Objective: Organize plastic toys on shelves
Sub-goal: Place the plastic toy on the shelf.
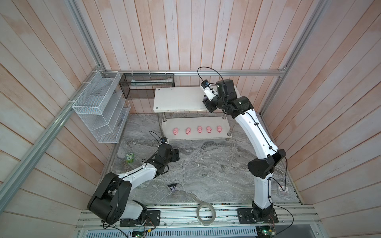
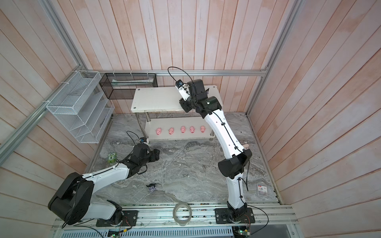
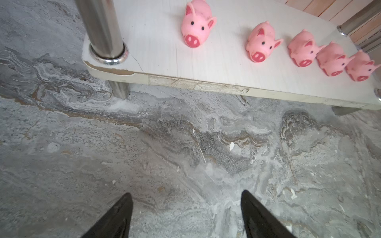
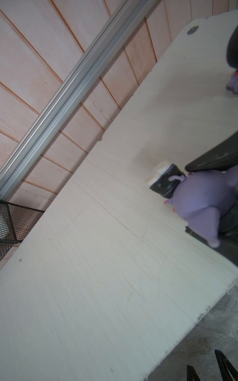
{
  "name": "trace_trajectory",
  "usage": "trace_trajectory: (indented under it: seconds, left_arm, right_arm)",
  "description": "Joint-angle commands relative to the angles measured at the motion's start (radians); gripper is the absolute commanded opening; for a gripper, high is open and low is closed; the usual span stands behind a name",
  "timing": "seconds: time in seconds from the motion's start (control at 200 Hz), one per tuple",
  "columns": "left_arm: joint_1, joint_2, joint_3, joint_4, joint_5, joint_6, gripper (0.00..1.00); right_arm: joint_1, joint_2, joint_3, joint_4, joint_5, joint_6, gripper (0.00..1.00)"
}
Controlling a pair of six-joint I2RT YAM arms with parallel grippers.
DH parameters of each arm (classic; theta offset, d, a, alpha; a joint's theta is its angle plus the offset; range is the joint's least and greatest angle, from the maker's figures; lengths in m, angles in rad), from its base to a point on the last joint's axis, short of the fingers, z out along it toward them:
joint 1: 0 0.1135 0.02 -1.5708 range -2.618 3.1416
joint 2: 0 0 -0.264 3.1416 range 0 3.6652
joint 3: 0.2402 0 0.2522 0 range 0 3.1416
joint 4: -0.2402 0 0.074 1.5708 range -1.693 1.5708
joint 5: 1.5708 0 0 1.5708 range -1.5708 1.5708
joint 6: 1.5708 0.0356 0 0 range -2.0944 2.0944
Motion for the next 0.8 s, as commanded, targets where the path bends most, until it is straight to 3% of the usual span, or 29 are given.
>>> trace_trajectory:
  seconds: [0.0,0.795]
  left_arm:
    - [0.006,0.010,0.013,0.019,0.013,0.017,0.83]
    - [0.011,0.020,0.007,0.024,0.018,0.011,0.83]
  right_arm:
    - [-0.006,0.017,0.029,0.008,-0.012,0.004,0.42]
    - [-0.006,-0.016,0.033,0.038,0.003,0.002,0.56]
